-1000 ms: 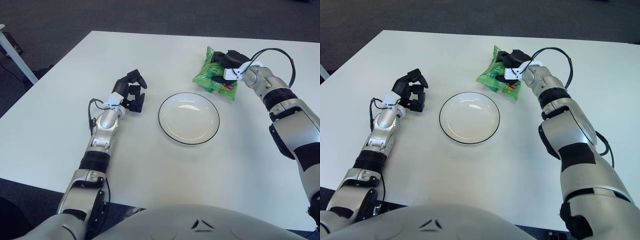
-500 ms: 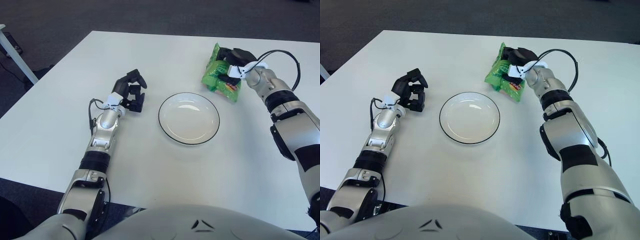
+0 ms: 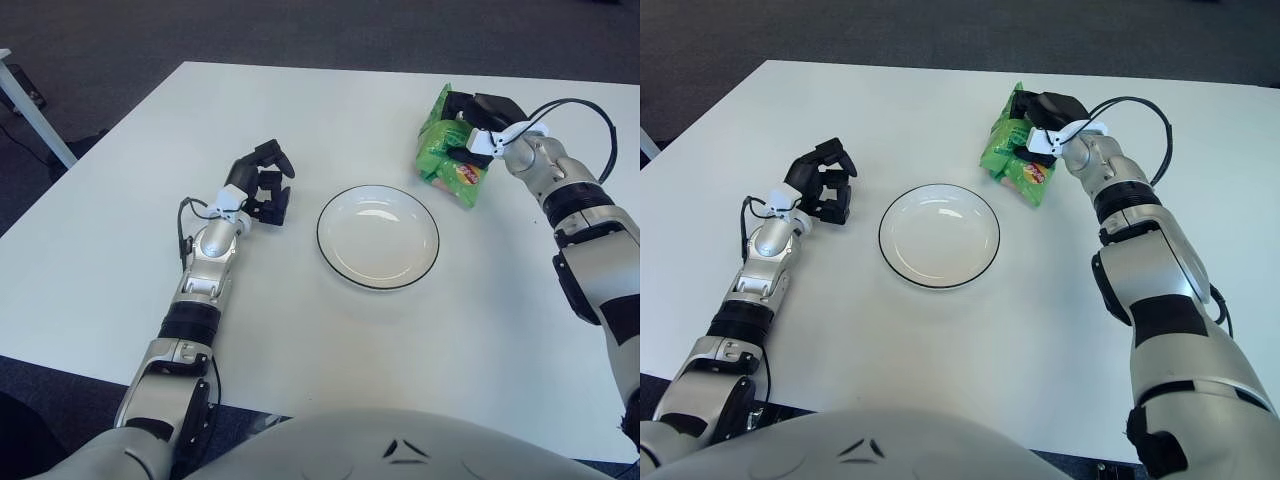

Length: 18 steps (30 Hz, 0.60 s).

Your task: Put the snack into the plate.

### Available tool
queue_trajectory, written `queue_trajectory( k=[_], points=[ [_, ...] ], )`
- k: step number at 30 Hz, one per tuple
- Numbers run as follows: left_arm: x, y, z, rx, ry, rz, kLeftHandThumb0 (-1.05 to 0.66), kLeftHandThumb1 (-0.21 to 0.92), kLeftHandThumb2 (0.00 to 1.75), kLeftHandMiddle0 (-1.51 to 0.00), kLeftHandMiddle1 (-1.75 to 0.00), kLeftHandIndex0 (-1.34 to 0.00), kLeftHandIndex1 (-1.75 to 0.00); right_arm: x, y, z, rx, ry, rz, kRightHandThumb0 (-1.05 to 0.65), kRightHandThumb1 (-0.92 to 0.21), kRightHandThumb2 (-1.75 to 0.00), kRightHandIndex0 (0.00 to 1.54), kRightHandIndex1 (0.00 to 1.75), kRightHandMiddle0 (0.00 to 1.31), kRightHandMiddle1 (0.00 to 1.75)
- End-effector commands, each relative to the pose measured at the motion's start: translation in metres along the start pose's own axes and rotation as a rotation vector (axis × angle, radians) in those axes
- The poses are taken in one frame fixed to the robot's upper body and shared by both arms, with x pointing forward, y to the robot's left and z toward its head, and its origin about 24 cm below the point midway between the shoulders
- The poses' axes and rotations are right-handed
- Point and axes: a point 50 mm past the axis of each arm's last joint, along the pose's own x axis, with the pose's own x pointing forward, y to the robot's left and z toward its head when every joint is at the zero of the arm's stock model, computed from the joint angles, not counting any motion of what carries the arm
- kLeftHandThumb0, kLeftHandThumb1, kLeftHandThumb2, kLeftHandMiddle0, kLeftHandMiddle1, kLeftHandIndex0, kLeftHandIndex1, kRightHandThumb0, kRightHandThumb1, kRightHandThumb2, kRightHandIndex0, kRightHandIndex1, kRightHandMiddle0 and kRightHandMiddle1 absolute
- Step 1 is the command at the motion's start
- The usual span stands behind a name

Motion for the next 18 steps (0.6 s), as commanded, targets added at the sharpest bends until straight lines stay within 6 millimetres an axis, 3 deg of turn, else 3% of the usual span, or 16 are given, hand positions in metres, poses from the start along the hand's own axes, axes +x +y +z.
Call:
queue_trajectory(
  k=[1,10,18],
  points=[
    [-0.060,-0.036,-0.058,-0.112,0.289,-0.003,-0.52,0.22,1.43,-1.26,-1.75,-0.69,-1.75,-0.004,-0.004,-0.006,0.002,0.019,-0.001,0.00,-0.02,-1.62,0.87,1.62,0.62,1.75],
    [-0.058,-0.036,-0.057,-0.122,0.280,-0.002,-0.52,0.23,1.43,-1.26,-1.75,-0.69,-1.75,-0.008,-0.043,0.008,0.062,-0.073,-0.160,0.00,-0.02,-1.62,0.86,1.64,0.62,1.75],
    [-0.057,-0.035,-0.058,-0.108,0.285,0.001,-0.52,0.22,1.43,-1.26,-1.75,-0.69,-1.75,-0.015,-0.062,0.022,0.027,-0.111,-0.244,0.00,0.00,-1.65,0.87,1.64,0.64,1.75]
  ],
)
